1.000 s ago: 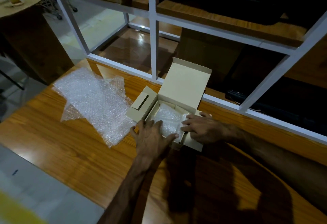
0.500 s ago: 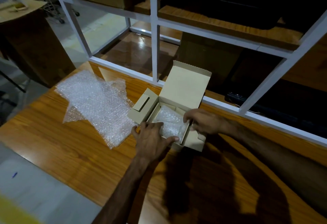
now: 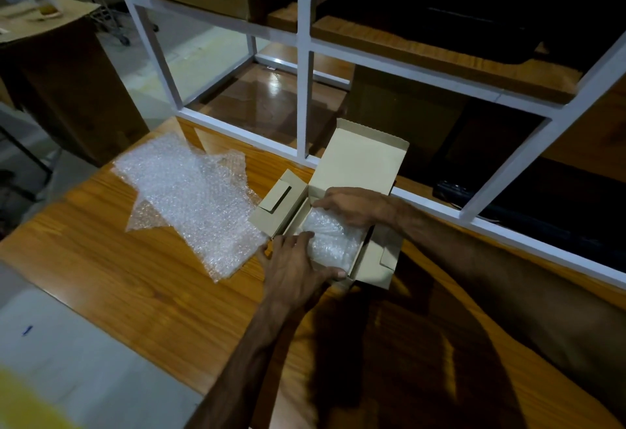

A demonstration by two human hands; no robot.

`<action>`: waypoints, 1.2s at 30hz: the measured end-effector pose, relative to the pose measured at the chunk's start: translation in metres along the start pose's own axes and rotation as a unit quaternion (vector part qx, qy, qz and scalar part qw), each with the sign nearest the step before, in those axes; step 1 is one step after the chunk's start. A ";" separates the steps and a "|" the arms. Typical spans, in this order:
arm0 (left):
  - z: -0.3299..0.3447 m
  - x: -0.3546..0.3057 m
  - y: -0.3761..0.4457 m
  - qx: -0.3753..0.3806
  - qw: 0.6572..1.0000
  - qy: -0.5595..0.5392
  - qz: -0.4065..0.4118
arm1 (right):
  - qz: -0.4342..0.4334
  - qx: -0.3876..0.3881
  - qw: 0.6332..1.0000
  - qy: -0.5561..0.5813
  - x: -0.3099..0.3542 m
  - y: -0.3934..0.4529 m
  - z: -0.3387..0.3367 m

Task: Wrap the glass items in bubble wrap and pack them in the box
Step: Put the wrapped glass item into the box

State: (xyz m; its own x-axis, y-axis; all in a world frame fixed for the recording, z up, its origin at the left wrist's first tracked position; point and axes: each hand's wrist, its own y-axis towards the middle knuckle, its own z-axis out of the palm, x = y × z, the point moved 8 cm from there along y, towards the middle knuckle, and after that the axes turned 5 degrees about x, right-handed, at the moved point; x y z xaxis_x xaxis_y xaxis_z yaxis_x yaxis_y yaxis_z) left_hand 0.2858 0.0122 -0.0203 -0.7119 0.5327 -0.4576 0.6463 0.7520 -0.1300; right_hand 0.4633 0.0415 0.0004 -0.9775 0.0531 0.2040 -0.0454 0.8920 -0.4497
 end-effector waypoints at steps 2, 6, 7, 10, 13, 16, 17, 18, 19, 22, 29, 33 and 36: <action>-0.002 0.001 0.001 -0.010 1.000 -0.016 -0.006 | -0.007 -0.009 1.000 -0.009 -0.005 0.003 0.001; -0.002 0.001 0.002 -0.004 0.999 -0.032 -0.014 | -0.019 -0.002 1.000 -0.021 -0.004 0.010 0.001; -0.003 0.001 0.002 -0.005 0.999 -0.036 -0.016 | -0.023 0.005 0.999 -0.031 -0.001 0.013 0.000; -0.002 0.001 0.002 -0.011 0.999 -0.042 -0.019 | -0.026 0.032 0.997 -0.068 0.001 0.016 0.001; -0.002 0.002 0.002 -0.011 0.999 -0.040 -0.029 | -0.008 0.038 0.999 -0.023 -0.005 0.015 0.001; -0.002 0.001 0.004 -0.009 0.998 -0.043 -0.034 | -0.014 0.024 1.000 0.000 -0.006 0.012 -0.001; -0.002 0.001 0.004 -0.009 0.998 -0.045 -0.034 | -0.015 0.028 0.999 0.012 -0.007 0.013 0.000; -0.002 0.001 0.003 -0.008 0.998 -0.047 -0.035 | -0.017 0.030 0.999 0.012 -0.006 0.011 0.000; -0.002 0.001 0.002 -0.007 0.998 -0.048 -0.036 | -0.018 0.027 0.999 0.016 -0.006 0.012 0.001; -0.004 0.000 0.001 -0.006 0.998 -0.050 -0.036 | -0.010 0.021 1.000 0.020 -0.007 0.012 -0.003; -0.004 -0.004 -0.005 0.019 1.000 0.007 0.018 | 0.000 0.008 1.000 -0.006 -0.003 0.003 0.003; -0.005 -0.001 -0.012 0.026 0.997 0.018 0.068 | 0.020 -0.008 0.999 0.028 0.001 -0.015 0.000; -0.014 0.006 -0.019 -0.030 0.995 -0.022 0.098 | 0.043 -0.051 0.996 0.054 0.006 -0.037 -0.014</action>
State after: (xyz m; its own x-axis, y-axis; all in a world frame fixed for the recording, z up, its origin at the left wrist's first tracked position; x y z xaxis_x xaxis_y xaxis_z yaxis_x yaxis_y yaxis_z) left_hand 0.2654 0.0065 -0.0081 -0.5606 0.6542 -0.5077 0.7525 0.6583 0.0173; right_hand 0.4621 0.0152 0.0304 -0.9488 0.1752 0.2629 0.0650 0.9227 -0.3800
